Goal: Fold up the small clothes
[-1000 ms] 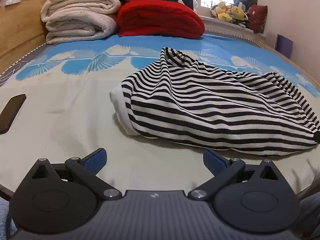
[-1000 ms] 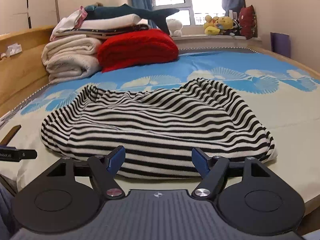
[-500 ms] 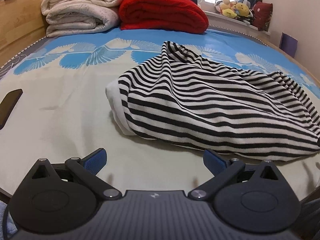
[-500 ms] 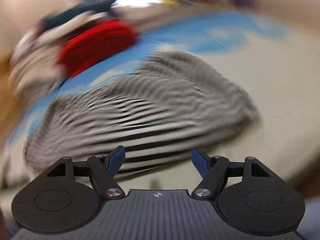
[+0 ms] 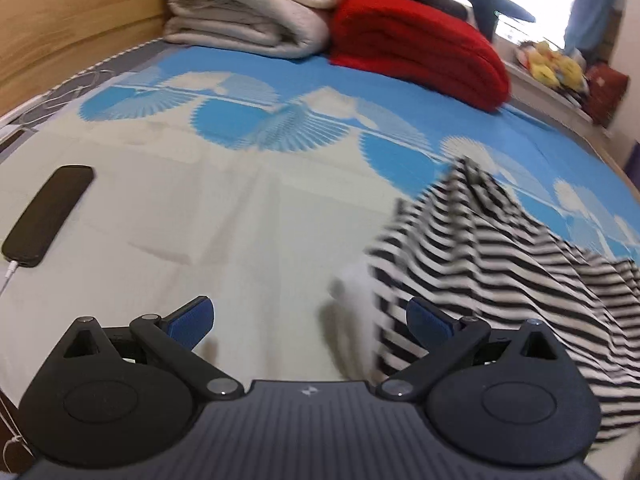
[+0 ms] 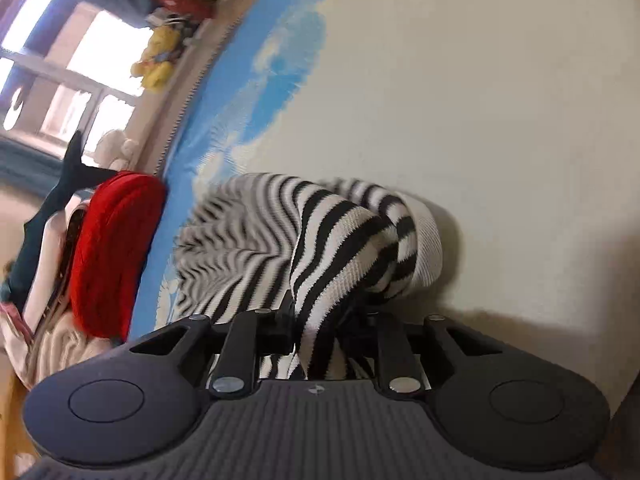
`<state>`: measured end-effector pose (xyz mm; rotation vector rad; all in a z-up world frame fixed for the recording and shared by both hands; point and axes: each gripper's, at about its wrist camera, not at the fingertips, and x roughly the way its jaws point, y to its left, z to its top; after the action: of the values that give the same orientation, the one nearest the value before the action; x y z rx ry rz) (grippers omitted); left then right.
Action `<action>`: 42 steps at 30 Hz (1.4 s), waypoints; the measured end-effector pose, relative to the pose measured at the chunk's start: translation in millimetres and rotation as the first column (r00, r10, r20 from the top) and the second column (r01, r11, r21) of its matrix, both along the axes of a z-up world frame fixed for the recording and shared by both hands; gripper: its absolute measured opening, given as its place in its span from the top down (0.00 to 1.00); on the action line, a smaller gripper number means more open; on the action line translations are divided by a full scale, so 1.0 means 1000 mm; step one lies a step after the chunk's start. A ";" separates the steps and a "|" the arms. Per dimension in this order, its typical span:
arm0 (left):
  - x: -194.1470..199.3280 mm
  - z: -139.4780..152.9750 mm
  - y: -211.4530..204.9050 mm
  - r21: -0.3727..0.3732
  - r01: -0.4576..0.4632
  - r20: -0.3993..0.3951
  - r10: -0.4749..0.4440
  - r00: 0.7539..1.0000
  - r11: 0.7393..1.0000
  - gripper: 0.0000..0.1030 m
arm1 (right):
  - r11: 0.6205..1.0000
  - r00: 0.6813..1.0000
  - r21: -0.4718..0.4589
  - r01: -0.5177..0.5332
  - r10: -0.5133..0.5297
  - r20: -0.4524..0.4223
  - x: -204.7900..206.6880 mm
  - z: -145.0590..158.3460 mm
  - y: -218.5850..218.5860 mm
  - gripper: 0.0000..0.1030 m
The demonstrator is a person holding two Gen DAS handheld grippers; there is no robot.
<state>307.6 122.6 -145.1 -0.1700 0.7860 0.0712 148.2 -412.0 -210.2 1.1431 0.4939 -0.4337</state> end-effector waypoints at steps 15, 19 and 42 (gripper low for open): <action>-0.006 -0.012 0.083 -0.099 -0.254 -0.068 0.248 0.966 0.962 0.00 | -0.163 0.476 -0.740 -0.653 0.672 -0.568 0.109 0.012 0.438 0.70; -0.011 -0.016 0.086 -0.147 -0.218 -0.078 0.208 0.975 0.965 0.00 | -0.176 0.454 -0.795 -0.581 0.740 -0.496 0.078 0.013 0.438 0.41; 0.000 -0.051 -0.013 -0.491 -0.100 -0.233 -0.020 0.972 0.865 0.01 | 0.214 0.495 -0.652 -0.727 0.822 -0.281 0.077 0.087 0.235 0.22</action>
<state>307.6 109.1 -196.4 -0.6852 1.0246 -0.0789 225.6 -177.4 -122.8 0.0213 0.6489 0.3767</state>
